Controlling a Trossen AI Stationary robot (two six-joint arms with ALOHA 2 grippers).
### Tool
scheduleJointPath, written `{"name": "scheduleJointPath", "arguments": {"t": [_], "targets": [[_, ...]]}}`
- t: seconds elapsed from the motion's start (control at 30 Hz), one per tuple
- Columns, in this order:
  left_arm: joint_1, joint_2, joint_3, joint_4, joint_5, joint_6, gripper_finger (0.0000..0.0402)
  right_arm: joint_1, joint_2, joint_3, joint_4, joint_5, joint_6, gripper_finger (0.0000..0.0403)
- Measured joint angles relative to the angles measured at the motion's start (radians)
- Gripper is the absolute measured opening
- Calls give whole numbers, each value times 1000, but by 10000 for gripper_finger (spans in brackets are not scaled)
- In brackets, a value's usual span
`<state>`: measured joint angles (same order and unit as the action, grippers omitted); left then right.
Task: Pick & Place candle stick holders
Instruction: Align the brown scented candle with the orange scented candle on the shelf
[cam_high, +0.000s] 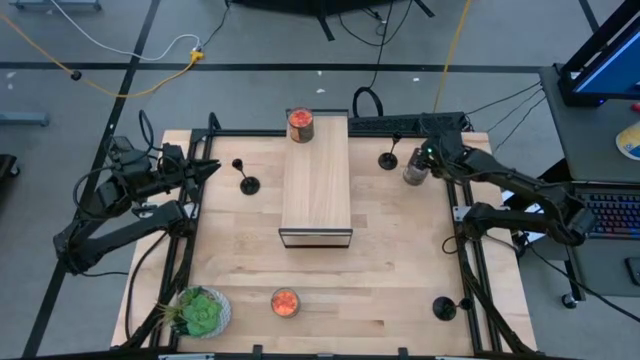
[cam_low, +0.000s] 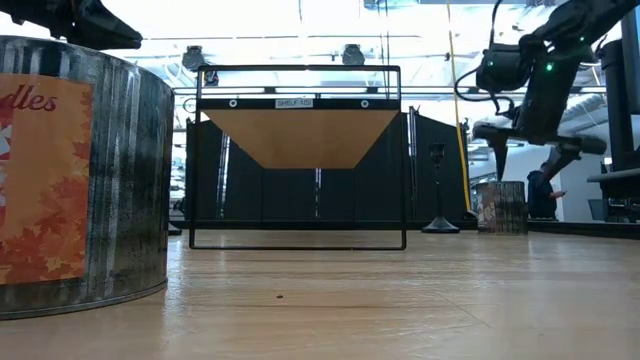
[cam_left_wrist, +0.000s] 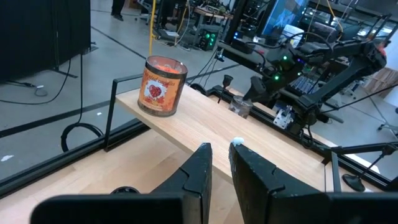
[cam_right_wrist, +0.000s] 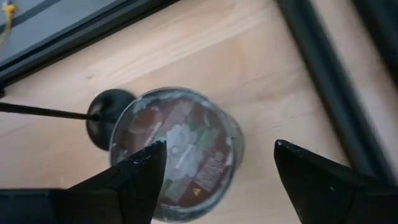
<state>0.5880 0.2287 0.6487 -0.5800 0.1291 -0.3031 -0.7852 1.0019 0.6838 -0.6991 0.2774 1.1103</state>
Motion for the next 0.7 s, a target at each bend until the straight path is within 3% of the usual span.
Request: {"name": "scheduleJointPath", "arguments": {"t": [0.7], "targets": [[0,0,0,0,0,-1,63,-28,0,-56,75,-15,2,216]]}}
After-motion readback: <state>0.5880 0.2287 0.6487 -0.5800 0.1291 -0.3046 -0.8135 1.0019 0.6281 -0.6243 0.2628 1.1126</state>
